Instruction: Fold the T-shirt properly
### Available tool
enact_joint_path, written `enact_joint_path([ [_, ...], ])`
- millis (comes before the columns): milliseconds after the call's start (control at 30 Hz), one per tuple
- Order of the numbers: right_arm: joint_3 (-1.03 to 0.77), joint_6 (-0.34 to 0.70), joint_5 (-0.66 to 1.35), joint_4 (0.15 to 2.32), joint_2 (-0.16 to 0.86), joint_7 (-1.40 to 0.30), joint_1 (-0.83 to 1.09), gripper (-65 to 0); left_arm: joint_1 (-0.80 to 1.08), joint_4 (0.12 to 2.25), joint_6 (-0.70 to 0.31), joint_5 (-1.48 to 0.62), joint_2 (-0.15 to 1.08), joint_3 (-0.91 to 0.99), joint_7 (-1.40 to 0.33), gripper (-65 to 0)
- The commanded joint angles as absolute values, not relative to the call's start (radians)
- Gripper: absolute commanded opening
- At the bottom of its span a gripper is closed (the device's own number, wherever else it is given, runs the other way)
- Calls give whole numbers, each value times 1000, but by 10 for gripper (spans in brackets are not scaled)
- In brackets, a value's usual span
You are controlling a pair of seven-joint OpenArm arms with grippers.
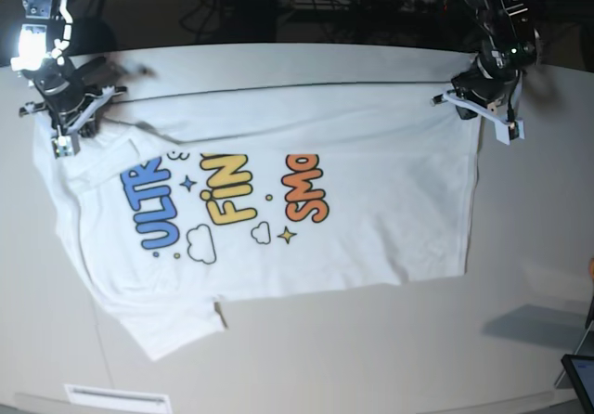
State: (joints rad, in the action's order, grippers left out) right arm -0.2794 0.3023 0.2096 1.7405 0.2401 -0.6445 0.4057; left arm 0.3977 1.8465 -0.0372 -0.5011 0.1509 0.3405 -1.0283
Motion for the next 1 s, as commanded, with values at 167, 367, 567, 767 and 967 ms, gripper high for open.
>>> enact_joint_path([
  [167,-348,298,197,1825,193,-682,450,-650,417,1859,-28,-467,162,348,-1069,-650],
  [367,-371,298,140,1851,177,-697,469,-650,406,1859,-28,-467,162,338,-1069,-650],
  [567,-371,298,136,1853,177,-697,464,-650,404,1859,-28,-467,162,338,-1069,-650],
  [767,-371,298,136,1853,177,-702,467,-650,403,1857,-28,-467,162,338,-1069,-650],
  [967,-369,300,137,1885,176,-714,464,-650,392,1865,-30,-467,162,338,-1064,-650],
])
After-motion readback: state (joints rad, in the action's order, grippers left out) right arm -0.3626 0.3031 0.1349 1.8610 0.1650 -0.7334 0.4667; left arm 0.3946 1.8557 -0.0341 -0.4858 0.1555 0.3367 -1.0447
